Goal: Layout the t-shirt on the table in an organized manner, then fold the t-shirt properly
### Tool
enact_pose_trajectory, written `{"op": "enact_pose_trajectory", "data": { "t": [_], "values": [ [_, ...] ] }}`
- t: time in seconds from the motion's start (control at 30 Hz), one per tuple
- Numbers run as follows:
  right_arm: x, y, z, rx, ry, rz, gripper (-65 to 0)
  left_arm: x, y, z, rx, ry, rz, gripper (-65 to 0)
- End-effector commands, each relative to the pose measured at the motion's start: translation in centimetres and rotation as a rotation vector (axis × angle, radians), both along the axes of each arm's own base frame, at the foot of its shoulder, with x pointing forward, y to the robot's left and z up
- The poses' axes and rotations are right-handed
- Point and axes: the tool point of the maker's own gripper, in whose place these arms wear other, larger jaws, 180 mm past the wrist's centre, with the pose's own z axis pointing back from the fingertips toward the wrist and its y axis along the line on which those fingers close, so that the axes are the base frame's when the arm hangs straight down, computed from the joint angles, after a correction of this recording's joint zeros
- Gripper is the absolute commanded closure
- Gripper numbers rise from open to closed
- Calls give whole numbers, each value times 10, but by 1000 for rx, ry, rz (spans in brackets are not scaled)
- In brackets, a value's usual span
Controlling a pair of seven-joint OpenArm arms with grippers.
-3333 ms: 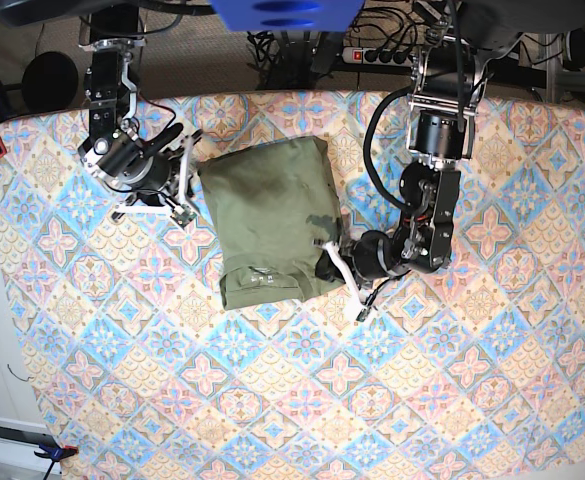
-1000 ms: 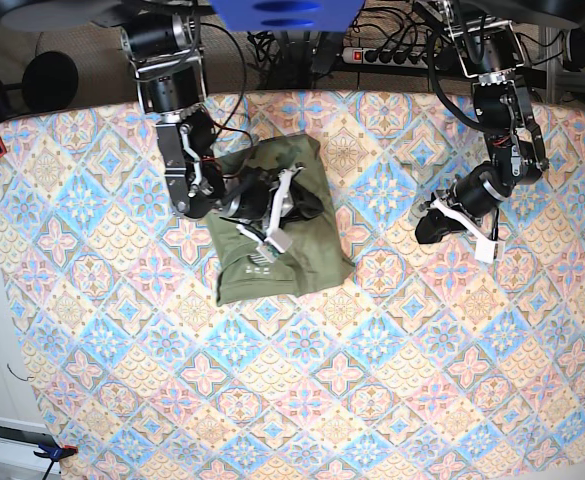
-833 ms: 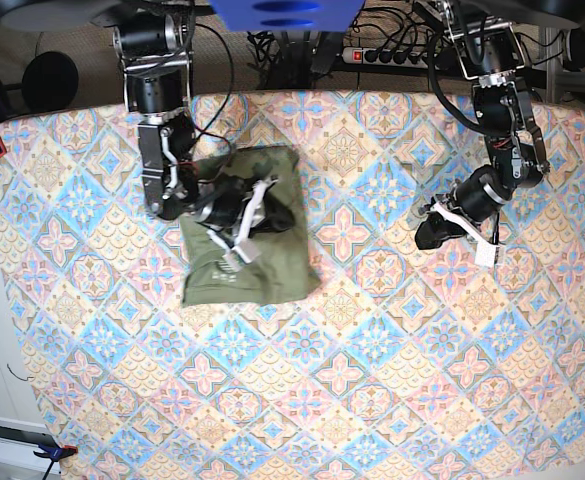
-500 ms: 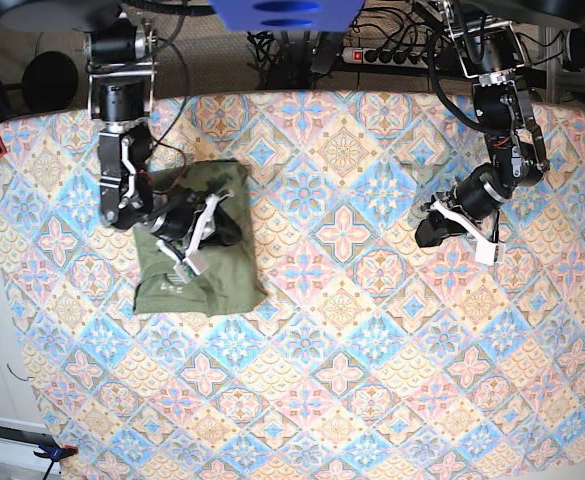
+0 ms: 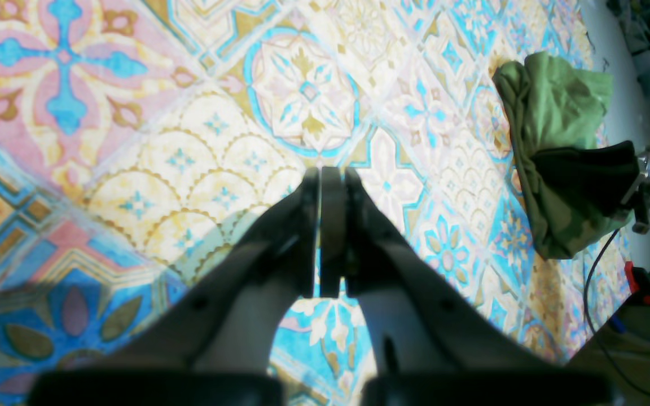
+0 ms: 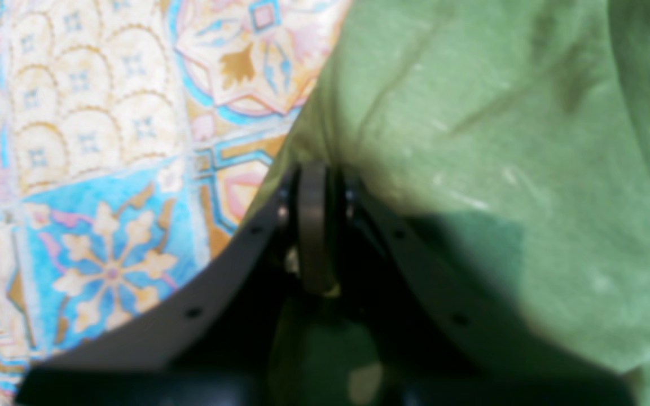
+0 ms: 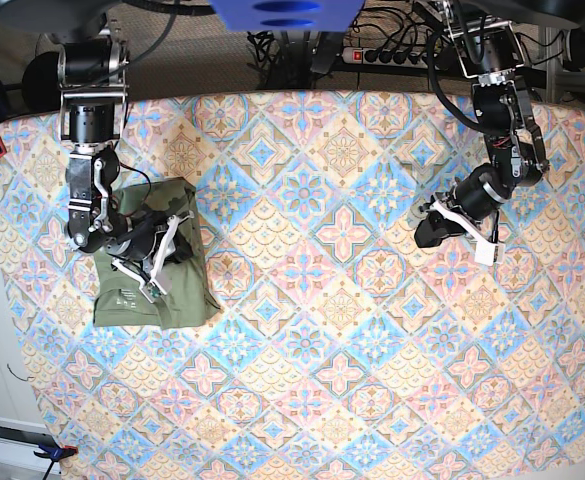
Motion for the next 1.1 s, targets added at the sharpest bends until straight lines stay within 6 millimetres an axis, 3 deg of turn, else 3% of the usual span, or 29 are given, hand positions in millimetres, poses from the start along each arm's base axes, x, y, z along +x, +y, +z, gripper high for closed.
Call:
{"op": "enact_pose_trajectory", "data": {
  "t": [0.0,0.17,0.43,0.6,0.73,0.93,1.07],
  "values": [
    [14,-11,15,-28,-42,-14,-41,9,2,16,-1,-57,-3,0],
    [21,-8,51,-56,-151,6,-41,5,2,12,5,-27,-20,0],
    [-19,-21,70,-128,-192,-14,-41,2,-4,33,49,-85,-51,0],
    [-46,-29,90,-171,-244,-36,-41,-17,-9,45,94,-115,-77,0],
    [-79,-38,88,-204,-228,-50,-41,-39,-6,47,154,-105,-110,0],
    [-135,-61,64,-204,-109,-116,-41,-70,5,43,237,-61,-158,0],
    [-164,-76,66,-96,-75,-209,-41,-95,31,47,299,-31,-107,0]
  ]
}}
